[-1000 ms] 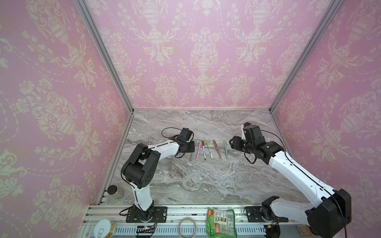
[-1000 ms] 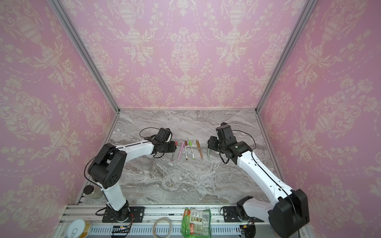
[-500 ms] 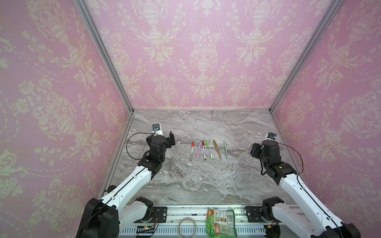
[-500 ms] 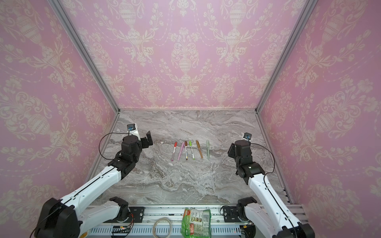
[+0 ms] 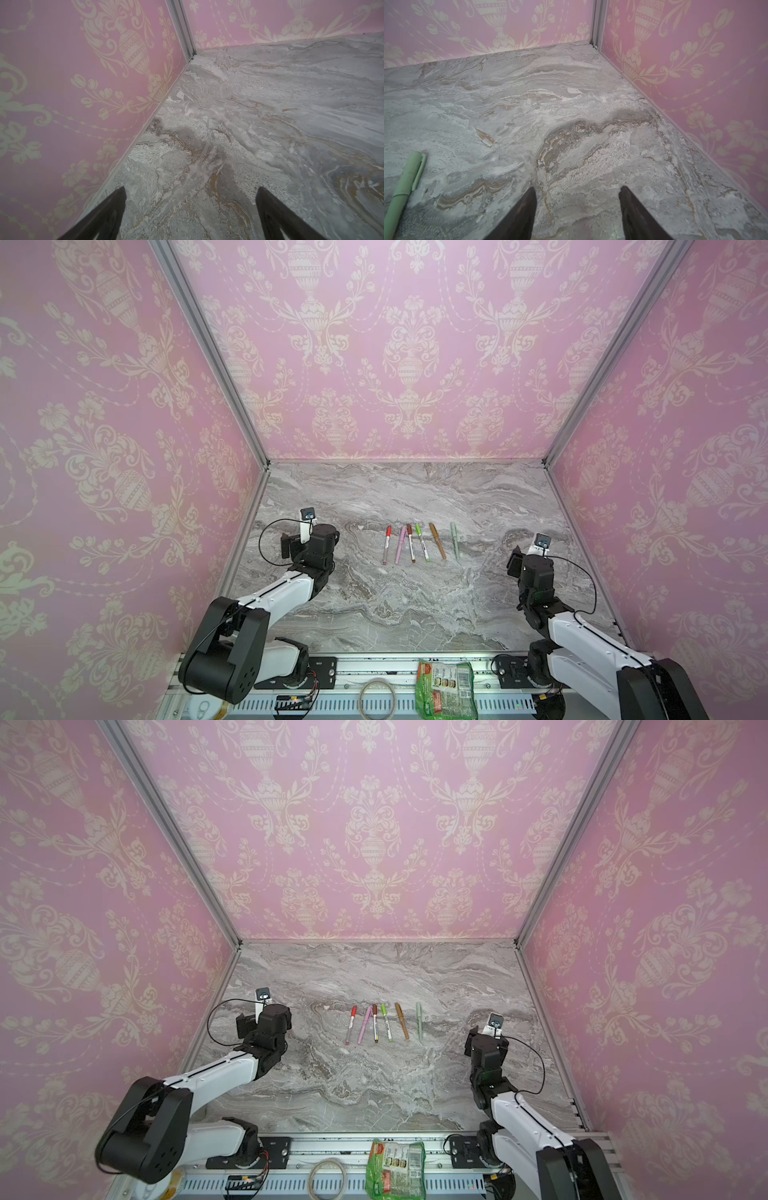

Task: Insert pens into pen caps
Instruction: Reset both arms

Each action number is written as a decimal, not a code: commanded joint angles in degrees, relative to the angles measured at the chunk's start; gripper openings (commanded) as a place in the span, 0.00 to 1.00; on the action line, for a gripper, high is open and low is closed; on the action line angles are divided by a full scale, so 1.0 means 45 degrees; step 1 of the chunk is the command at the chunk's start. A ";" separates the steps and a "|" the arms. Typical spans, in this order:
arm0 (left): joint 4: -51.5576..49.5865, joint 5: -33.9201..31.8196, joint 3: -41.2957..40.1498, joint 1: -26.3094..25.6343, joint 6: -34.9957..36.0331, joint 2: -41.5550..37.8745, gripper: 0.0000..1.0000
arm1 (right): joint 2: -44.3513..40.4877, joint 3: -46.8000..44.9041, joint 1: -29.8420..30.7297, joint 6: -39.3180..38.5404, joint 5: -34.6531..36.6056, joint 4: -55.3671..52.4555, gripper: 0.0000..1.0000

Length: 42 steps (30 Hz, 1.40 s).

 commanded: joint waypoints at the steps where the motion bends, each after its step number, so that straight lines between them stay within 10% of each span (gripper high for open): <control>1: 0.3454 -0.0074 -0.1002 0.0234 0.0534 0.0894 0.99 | 0.0990 0.0021 -0.0125 -0.0647 -0.0691 0.3123 0.65; 10: 0.8604 0.3567 -0.1267 0.0833 0.3830 0.3482 0.99 | 0.4154 0.1075 -0.0469 -0.2090 -0.2479 0.5610 0.65; 18: 0.7880 0.7928 -0.1287 0.3464 0.1219 0.3725 0.99 | 0.7286 0.0895 -0.1536 -0.1672 -0.4464 0.9104 0.65; 29: 0.7767 0.8879 -0.1248 0.3901 0.0986 0.3818 0.99 | 0.7068 0.2873 -0.1901 -0.1781 -0.6280 0.5102 1.00; 42: 0.7782 0.8855 -0.1268 0.3900 0.1027 0.3823 0.99 | 0.7052 0.2783 -0.1778 -0.2015 -0.6320 0.5361 1.00</control>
